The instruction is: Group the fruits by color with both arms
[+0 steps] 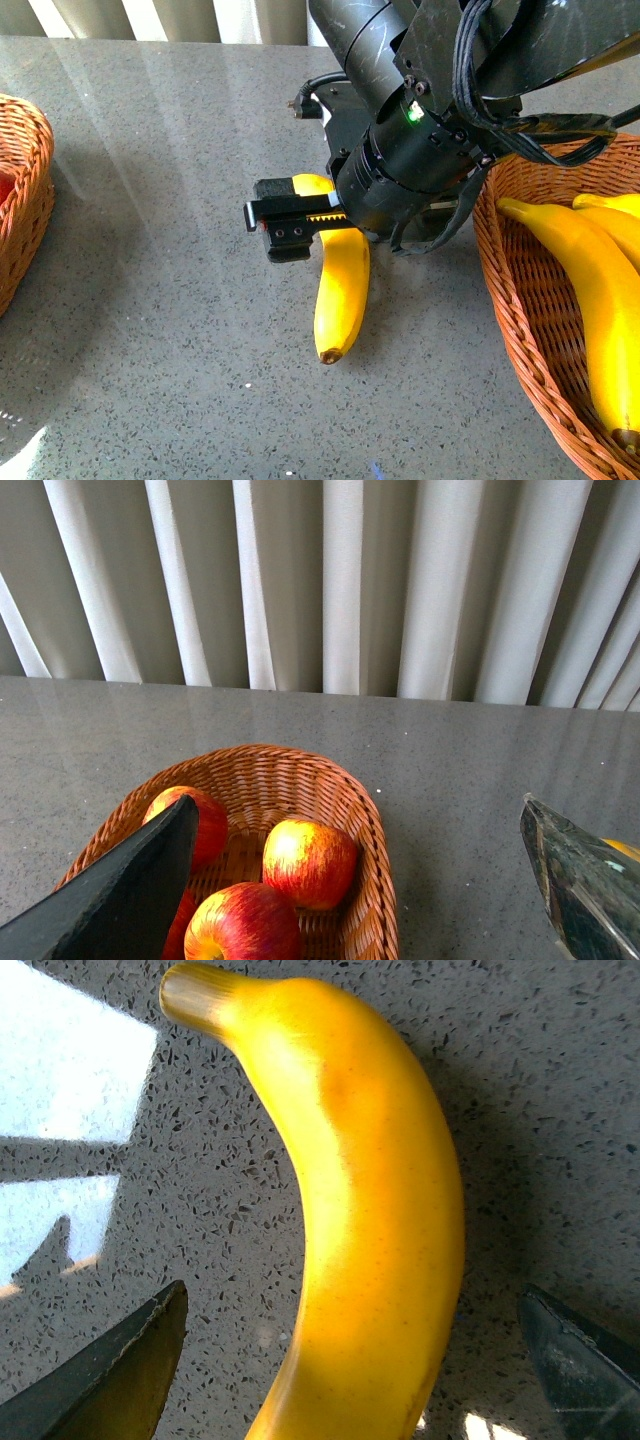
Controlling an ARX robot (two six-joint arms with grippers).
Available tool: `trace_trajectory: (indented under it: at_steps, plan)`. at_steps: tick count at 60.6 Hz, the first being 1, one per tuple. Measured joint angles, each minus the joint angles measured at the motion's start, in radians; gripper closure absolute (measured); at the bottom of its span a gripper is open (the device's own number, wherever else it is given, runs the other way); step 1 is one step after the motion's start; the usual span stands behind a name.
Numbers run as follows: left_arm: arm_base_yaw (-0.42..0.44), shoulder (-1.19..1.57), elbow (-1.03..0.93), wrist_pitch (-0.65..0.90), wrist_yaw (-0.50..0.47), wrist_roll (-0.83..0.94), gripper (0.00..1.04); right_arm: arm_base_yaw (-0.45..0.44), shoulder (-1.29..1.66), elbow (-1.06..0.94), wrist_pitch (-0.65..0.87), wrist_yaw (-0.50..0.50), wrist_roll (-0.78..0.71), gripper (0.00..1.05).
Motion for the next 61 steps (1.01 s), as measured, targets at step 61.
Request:
trace_trajectory:
  at_steps: [61]
  plan:
    - [0.0,0.0,0.0,0.0,0.0,0.0,0.09,-0.257,-0.603,-0.352,0.065,-0.051,-0.014,0.7]
